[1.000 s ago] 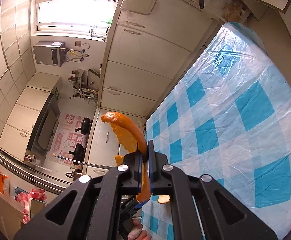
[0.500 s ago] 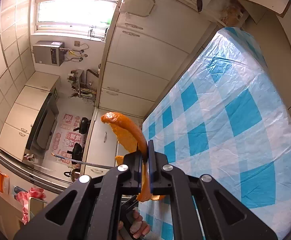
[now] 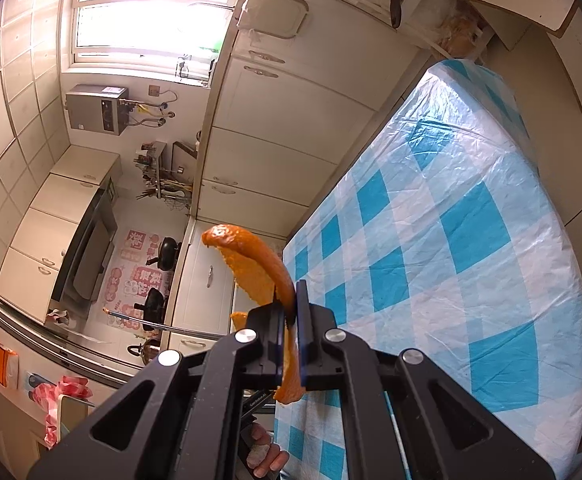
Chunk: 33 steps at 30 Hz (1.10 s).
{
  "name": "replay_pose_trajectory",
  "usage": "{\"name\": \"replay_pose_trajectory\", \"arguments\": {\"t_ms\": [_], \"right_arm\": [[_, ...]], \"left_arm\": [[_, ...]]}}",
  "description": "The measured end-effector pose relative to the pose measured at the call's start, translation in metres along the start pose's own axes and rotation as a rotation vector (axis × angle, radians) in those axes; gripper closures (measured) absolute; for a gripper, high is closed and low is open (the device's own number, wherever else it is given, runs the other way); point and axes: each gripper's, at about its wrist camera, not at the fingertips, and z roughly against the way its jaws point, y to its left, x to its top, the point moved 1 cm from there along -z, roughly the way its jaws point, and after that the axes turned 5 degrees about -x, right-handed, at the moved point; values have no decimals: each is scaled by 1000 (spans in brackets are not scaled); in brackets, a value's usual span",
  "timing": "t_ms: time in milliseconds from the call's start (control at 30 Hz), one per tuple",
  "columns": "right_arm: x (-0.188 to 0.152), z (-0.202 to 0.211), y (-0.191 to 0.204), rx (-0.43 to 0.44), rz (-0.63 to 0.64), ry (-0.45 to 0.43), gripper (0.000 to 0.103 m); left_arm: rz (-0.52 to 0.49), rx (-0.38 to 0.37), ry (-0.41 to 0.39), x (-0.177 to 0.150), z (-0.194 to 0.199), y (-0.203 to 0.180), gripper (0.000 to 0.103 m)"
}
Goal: Collect trash
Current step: 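Grasp the bread crust with the left tool and lift it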
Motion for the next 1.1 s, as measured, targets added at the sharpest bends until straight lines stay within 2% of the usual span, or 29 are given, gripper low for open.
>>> {"name": "replay_pose_trajectory", "arguments": {"t_ms": [33, 67, 200, 467, 633, 733, 867, 967, 1100], "right_arm": [[0, 0, -1, 0, 0, 4, 97], [1, 0, -1, -1, -1, 4, 97], [0, -1, -1, 0, 0, 6, 97], [-3, -5, 0, -14, 7, 20, 97], [-4, -3, 1, -16, 8, 20, 97], [-4, -3, 1, -17, 4, 18, 97], [-4, -3, 1, -17, 3, 20, 97], [-4, -3, 1, -16, 4, 22, 97], [-4, -3, 1, -17, 8, 23, 97]], "left_arm": [[10, 12, -18, 2, 2, 3, 61], [19, 12, -32, 4, 5, 7, 54], [11, 17, -34, 9, 2, 10, 53], [-48, 18, -33, 14, -23, -6, 53], [-85, 49, -76, 17, -23, -13, 45], [-92, 26, -97, 19, -19, -14, 40], [-166, -26, -93, 17, -17, -24, 34], [-217, -39, -68, 12, -21, -33, 33], [-215, -73, -26, 7, -30, -34, 34]]}}
